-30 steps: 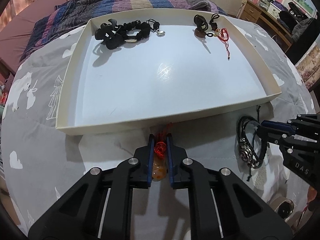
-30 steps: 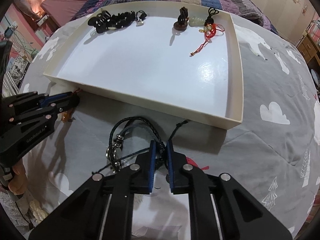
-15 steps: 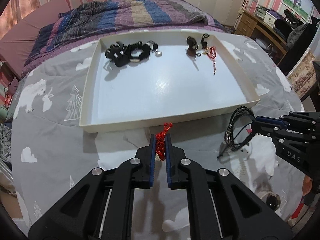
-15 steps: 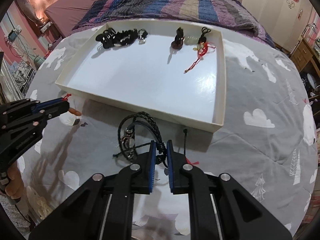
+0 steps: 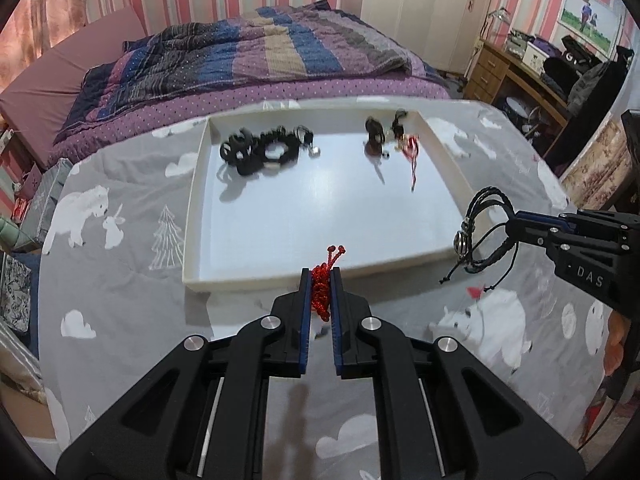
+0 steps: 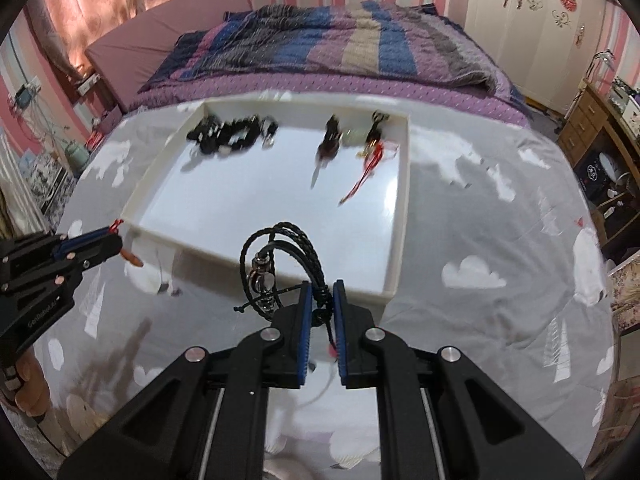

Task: Organize jewelry
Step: 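Carry the gourd charm in the left tool and the bracelet in the right tool into the tray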

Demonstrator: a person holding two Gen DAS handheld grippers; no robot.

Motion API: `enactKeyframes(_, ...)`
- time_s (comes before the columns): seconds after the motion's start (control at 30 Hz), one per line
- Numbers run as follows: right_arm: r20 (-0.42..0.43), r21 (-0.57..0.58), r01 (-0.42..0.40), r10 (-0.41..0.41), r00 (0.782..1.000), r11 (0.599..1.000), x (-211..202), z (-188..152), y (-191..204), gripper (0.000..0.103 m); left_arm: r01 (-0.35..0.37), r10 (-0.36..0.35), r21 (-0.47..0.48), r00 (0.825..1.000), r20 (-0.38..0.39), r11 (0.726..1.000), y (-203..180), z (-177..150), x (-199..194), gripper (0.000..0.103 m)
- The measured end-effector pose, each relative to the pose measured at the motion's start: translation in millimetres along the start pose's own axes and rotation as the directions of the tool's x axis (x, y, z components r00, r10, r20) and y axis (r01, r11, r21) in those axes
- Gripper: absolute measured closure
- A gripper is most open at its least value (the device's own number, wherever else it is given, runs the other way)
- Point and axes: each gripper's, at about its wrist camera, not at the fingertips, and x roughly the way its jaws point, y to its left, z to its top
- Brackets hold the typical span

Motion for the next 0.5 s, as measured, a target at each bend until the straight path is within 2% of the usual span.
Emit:
enactKeyframes(0.27, 0.022, 0.026, 0.040, -0.040, 0.999, 0.999, 11.3, 43.0, -14.2, 0.092, -0.012, 0.012, -0.034, 1.000, 0.006, 0.999, 13.9, 34.3, 14.3, 0.096)
enactKeyframes(0.5, 0.007, 0.037, 0.038, -0.038, 0.999, 0.999, 42.3, 68.4, -16.4, 0.092, -0.026, 0.023, -0.067, 0.999, -0.048, 0.997, 33.1, 56.6, 56.8, 0.096)
